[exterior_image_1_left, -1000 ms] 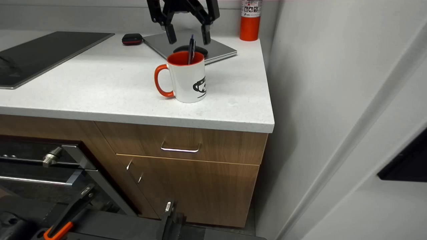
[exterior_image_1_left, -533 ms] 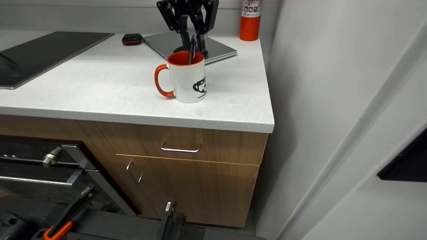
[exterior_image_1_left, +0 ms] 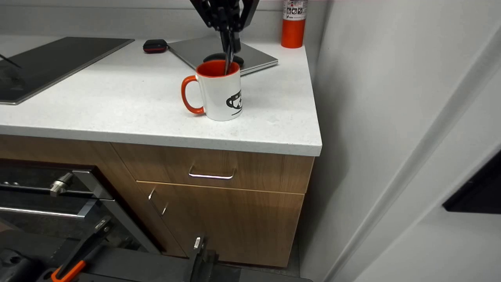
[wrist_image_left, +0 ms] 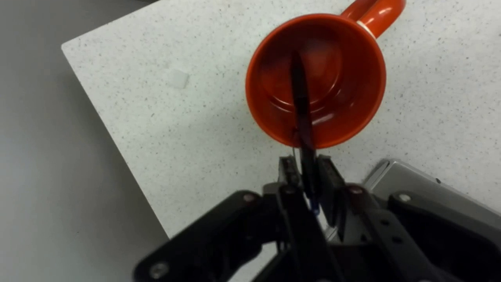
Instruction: Remove then pen from the cup
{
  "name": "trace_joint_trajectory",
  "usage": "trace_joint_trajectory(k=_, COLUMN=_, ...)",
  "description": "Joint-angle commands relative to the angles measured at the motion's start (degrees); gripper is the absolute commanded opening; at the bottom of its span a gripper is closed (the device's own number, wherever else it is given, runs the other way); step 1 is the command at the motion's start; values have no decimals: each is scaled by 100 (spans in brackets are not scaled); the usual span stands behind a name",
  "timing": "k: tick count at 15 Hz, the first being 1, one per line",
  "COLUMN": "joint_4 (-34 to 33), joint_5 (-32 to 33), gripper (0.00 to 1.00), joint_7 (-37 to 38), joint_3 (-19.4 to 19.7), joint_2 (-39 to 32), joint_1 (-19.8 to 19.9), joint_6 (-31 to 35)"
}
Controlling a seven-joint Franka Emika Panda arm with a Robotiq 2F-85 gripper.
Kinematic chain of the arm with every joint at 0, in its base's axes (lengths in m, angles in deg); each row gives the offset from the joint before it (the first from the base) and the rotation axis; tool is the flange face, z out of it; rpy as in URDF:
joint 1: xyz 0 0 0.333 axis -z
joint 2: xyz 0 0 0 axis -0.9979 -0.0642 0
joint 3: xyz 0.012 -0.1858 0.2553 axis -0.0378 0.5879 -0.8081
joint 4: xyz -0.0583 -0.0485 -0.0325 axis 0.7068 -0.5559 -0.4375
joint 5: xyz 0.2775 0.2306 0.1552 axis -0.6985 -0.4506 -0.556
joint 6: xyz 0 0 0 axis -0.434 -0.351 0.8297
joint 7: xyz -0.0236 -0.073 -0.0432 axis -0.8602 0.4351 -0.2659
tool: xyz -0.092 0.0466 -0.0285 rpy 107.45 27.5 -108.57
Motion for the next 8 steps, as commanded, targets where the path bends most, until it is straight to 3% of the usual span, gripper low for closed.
trace_joint_trajectory(k=1, joint_4=163, joint_5=7, gripper=4, joint_7=-74, joint_3=45, joint_2=751, joint_1=11, joint_6=-42)
trace_joint_trajectory(k=8, joint_4=120, joint_5=-395, gripper=4, joint_7=-914, joint_3=-24, joint_2=1928, joint_1=-266, joint_6=-2)
